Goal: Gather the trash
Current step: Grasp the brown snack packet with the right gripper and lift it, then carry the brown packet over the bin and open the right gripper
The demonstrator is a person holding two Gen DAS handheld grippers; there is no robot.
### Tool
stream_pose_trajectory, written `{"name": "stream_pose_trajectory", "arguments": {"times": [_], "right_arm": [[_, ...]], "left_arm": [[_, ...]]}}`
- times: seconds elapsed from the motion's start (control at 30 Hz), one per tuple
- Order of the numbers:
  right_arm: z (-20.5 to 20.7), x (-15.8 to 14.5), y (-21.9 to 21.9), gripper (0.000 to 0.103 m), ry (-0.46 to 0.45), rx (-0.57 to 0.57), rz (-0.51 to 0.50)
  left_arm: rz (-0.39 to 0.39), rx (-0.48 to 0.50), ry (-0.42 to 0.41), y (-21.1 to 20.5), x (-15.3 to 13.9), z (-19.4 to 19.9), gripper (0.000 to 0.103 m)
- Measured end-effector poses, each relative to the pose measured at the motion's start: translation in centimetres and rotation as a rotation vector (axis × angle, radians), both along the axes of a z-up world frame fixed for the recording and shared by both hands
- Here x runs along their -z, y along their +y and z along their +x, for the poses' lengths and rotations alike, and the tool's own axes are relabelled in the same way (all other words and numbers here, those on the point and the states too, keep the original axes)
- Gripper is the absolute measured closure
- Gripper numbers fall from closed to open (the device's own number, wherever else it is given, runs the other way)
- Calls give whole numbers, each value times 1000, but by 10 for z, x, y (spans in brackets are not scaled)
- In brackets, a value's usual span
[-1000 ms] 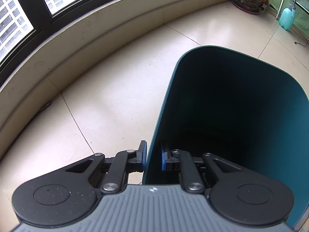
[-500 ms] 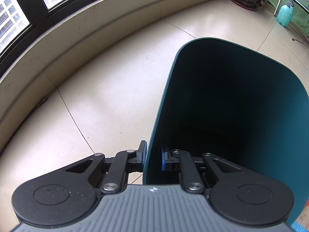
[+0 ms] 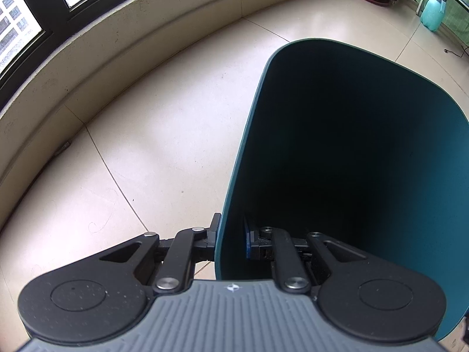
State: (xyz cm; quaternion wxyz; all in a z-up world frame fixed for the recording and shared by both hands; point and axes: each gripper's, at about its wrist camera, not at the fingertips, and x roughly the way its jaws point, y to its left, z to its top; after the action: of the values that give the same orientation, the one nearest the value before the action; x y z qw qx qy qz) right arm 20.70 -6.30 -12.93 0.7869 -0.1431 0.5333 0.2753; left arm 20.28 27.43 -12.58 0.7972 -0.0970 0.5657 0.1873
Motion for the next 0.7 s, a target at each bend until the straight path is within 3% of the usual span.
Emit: {"name": "stream_pose_trajectory", "arguments": {"times": [0.17,0.27,0.43,0.7], "right_arm": [[6,-99,10,72,-86,-3,127],[6,-128,33,72,-111,-44,161],[20,-121,84,72,-82,-78,135],[38,-67,146,72,-37,-110,-16]], "left_arm": [[0,0,19,1,1,5,89],[-3,-2,26,2,2,7,90],[-19,-12,34,7,1,8,93],[-21,-8,27,8,1,5,95]]}}
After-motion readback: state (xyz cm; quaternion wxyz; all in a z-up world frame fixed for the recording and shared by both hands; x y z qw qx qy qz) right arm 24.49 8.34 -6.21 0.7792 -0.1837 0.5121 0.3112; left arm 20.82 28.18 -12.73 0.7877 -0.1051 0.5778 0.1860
